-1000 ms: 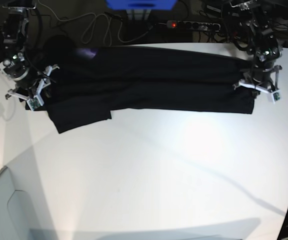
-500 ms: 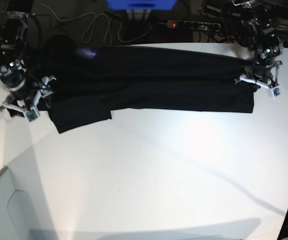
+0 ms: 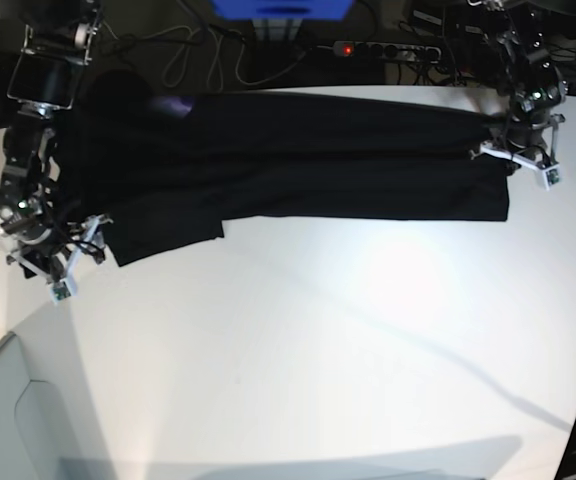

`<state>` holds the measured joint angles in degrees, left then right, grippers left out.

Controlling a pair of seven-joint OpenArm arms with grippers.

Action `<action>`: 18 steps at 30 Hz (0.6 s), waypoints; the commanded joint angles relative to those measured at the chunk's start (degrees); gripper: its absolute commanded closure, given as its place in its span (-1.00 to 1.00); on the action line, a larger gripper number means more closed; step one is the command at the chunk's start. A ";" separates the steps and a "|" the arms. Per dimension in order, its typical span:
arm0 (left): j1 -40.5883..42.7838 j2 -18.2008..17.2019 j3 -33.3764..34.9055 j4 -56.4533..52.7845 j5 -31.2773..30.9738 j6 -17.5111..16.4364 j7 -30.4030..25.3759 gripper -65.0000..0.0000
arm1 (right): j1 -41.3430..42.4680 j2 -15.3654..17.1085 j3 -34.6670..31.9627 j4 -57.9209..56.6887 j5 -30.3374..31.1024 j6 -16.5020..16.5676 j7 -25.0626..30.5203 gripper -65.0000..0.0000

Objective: Fold the T-shirt properly
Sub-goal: 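Move the right gripper along the folded strip to its end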

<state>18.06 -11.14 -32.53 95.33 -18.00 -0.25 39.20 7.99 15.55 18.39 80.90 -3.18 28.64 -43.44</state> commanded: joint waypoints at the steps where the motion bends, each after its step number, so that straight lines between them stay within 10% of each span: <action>1: 0.26 -0.60 -0.39 1.15 0.11 0.12 -1.00 1.00 | 1.46 -0.03 0.11 0.20 0.76 0.68 1.11 -0.37; 13: 0.53 -0.60 -0.48 1.15 0.11 0.12 -1.00 1.00 | 2.96 -3.02 0.11 -7.28 0.76 0.68 1.64 -0.23; 18: 0.53 -0.07 -2.76 1.15 0.11 0.12 -1.00 1.00 | 2.96 -2.94 -2.26 -6.22 0.76 0.68 1.11 0.93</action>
<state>18.44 -10.35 -34.79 95.35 -18.06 -0.27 39.22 9.78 11.94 15.90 73.52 -2.76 28.64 -43.18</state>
